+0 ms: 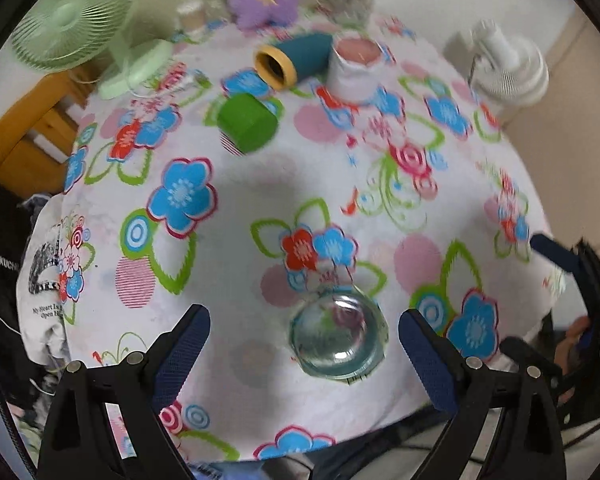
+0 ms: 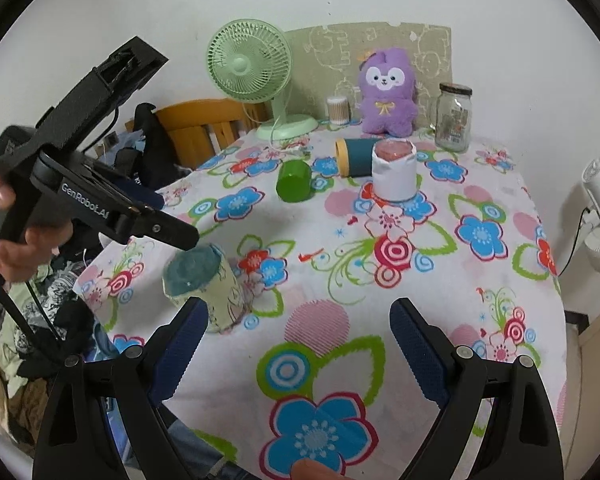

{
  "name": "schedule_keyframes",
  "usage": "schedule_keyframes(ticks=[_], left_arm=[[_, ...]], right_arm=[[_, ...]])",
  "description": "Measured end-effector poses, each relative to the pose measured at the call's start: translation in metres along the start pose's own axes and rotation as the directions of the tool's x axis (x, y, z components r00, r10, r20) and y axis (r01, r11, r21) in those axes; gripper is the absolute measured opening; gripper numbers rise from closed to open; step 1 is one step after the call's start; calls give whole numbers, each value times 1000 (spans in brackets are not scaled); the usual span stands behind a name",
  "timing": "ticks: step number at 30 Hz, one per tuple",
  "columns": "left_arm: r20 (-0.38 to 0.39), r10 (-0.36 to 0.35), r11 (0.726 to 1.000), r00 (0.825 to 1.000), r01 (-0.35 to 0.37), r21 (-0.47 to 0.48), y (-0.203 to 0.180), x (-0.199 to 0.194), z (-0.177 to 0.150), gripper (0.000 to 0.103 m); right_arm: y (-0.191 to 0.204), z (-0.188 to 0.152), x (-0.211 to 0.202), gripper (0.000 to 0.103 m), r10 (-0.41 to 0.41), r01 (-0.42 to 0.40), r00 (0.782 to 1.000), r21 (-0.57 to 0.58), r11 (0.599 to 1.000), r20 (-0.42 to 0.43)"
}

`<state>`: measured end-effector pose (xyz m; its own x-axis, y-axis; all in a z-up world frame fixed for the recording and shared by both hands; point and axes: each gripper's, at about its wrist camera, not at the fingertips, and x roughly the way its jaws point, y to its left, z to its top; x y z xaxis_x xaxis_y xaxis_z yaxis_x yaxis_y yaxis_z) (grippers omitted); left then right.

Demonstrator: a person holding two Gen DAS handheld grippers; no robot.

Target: Flip cup upside down

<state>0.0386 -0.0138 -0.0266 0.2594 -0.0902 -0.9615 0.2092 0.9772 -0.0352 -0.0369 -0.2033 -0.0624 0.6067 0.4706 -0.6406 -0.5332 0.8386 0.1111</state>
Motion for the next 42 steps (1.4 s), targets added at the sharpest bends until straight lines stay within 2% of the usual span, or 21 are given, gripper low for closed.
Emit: schedule_keyframes(ticks=[5, 12, 17, 22, 25, 31, 33, 42], left_arm=[[78, -54, 996, 995, 59, -70, 15, -5, -7, 97], [162, -58, 993, 985, 74, -96, 24, -16, -20, 97], [282, -45, 986, 958, 88, -142, 35, -36, -26, 97], [363, -17, 977, 932, 92, -191, 47, -47, -33, 99], [400, 12, 974, 916, 79, -210, 50, -51, -40, 99], [476, 99, 972, 874, 17, -234, 50, -54, -55, 99], [487, 100, 971, 868, 22, -238, 50, -53, -58, 99], [568, 151, 956, 809, 26, -291, 47, -52, -79, 102]], right_arm=[[14, 12, -2, 94, -1, 1, 1000, -29, 1000, 14], [28, 28, -4, 94, -36, 39, 998, -76, 996, 42], [33, 42, -11, 94, -47, 54, 996, -93, 994, 72], [40, 53, -15, 94, -56, 66, 994, -97, 993, 97], [47, 58, -16, 94, -53, 64, 993, -100, 993, 108], [63, 65, -16, 94, -51, 67, 990, -117, 991, 131], [65, 66, -16, 94, -53, 69, 989, -117, 991, 137], [70, 61, -19, 94, -68, 86, 981, -94, 992, 183]])
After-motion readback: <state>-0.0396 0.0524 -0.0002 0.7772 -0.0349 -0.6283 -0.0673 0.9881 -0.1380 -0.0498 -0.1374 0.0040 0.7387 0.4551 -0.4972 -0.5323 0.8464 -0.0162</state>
